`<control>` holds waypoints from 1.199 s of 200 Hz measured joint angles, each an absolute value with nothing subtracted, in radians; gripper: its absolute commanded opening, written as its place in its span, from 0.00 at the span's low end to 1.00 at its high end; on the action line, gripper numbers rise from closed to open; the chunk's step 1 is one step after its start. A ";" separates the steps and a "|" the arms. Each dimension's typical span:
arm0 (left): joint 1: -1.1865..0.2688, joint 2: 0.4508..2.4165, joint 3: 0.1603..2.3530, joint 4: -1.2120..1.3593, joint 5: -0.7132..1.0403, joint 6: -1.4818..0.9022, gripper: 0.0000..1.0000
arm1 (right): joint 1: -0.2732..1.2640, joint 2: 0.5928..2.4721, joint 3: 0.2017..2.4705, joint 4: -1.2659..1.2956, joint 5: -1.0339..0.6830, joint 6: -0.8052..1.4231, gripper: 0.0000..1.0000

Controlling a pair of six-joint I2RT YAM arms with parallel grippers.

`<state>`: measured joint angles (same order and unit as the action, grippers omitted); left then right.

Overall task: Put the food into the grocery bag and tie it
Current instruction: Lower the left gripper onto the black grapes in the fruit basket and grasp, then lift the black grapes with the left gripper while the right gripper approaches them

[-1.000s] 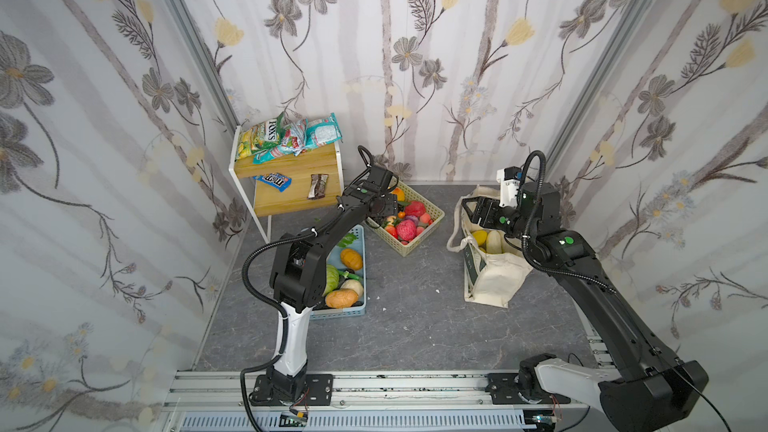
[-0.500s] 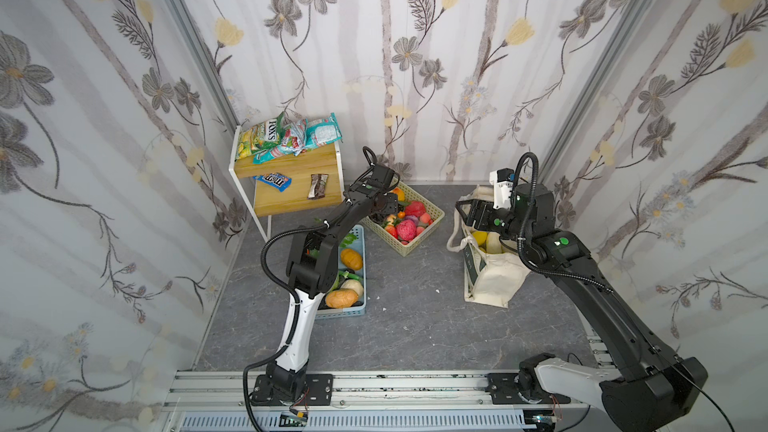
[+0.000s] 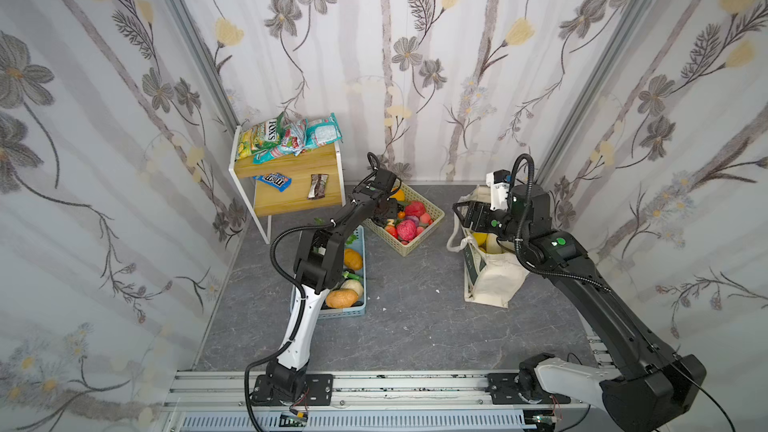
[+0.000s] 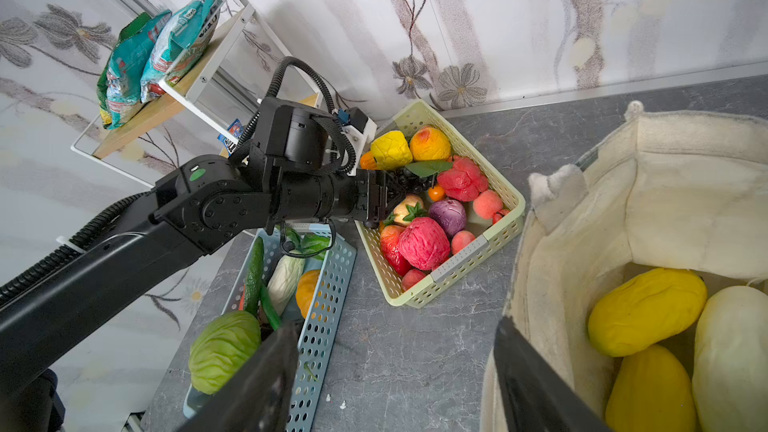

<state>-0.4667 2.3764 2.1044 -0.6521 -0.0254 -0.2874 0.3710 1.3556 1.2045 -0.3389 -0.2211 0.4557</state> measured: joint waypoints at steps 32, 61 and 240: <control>-0.467 2.381 2.104 -0.659 -0.025 -0.287 0.47 | 0.373 1.356 1.198 -0.335 -0.221 0.456 0.74; -0.469 2.371 2.104 -0.663 -0.025 -0.284 0.42 | 0.374 1.356 1.188 -0.316 -0.221 0.463 0.74; -0.508 2.237 2.074 -0.706 -0.007 -0.271 0.27 | 0.387 1.391 1.179 -0.295 -0.230 0.464 0.74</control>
<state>-0.5076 2.2372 2.0735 -0.7059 -0.0067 -0.2710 0.3870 1.3907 1.1790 -0.2947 -0.2302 0.4637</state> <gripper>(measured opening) 0.270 0.738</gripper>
